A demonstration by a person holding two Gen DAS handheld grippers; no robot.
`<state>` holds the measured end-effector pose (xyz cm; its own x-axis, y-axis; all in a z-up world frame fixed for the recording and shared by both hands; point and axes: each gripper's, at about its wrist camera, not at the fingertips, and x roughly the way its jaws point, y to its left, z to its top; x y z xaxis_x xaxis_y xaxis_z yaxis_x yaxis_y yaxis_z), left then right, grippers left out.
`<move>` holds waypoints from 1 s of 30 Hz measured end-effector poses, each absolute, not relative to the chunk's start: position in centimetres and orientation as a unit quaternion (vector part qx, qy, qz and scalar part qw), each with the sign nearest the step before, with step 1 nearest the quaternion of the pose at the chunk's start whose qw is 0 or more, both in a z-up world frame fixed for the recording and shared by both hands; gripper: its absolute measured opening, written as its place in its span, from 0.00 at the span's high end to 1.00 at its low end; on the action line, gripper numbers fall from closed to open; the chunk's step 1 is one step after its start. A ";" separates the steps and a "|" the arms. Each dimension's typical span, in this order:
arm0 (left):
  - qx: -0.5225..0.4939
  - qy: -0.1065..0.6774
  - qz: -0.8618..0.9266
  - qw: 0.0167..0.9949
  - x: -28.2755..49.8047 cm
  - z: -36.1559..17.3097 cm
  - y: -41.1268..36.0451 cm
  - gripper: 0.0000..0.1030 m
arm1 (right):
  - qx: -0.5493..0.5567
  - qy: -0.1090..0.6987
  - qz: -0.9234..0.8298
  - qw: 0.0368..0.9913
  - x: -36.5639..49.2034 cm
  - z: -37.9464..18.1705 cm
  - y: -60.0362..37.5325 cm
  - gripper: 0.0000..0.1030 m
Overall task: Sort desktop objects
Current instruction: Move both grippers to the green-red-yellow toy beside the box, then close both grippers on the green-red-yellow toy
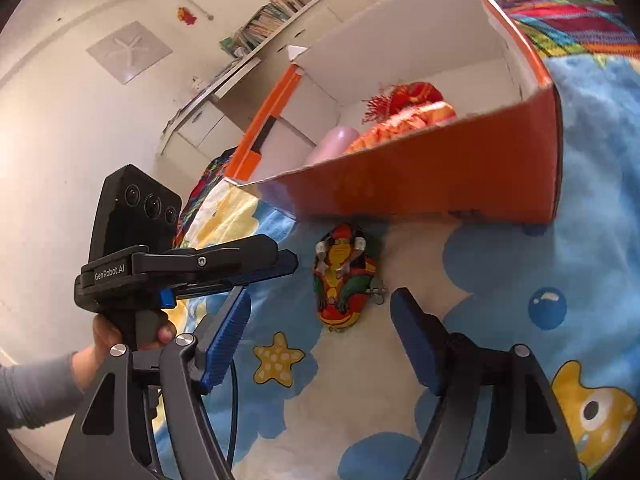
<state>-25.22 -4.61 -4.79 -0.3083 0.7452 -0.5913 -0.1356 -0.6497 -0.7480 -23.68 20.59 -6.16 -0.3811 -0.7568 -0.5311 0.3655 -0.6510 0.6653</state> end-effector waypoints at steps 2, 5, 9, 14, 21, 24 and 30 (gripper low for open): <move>-0.514 -0.307 0.745 0.295 -25.7 -5.5 -4.6 0.51 | 0.432 -0.254 -0.794 0.343 -24.2 -7.0 21.0 0.29; -0.511 -0.327 0.733 0.309 -26.0 -5.9 -5.0 0.51 | 0.422 -0.266 -0.794 0.347 -24.4 -7.3 21.1 0.29; -0.511 -0.328 0.724 0.327 -26.5 -6.4 -4.5 0.51 | 0.423 -0.265 -0.785 0.366 -24.6 -7.4 21.1 0.23; -0.518 -0.305 0.723 0.342 -26.8 -6.3 -3.3 0.51 | 0.425 -0.234 -0.786 0.384 -24.2 -7.1 19.9 0.12; -0.520 -0.314 0.711 0.356 -27.2 -6.5 -3.2 0.50 | 0.413 -0.229 -0.785 0.400 -23.5 -6.7 18.2 0.14; -0.521 -0.311 0.711 0.355 -27.2 -6.4 -2.9 0.51 | 0.412 -0.253 -0.789 0.380 -24.0 -7.4 19.1 0.35; -0.521 -0.297 0.722 0.346 -27.0 -6.5 -2.6 0.63 | 0.422 -0.256 -0.792 0.361 -24.2 -7.7 19.6 0.62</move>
<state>-26.96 -2.57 -6.49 -0.2193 0.8080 -0.5469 -0.1905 -0.5852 -0.7882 -24.23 19.61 -7.69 -0.3844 -0.7869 -0.4828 0.3545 -0.6087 0.7098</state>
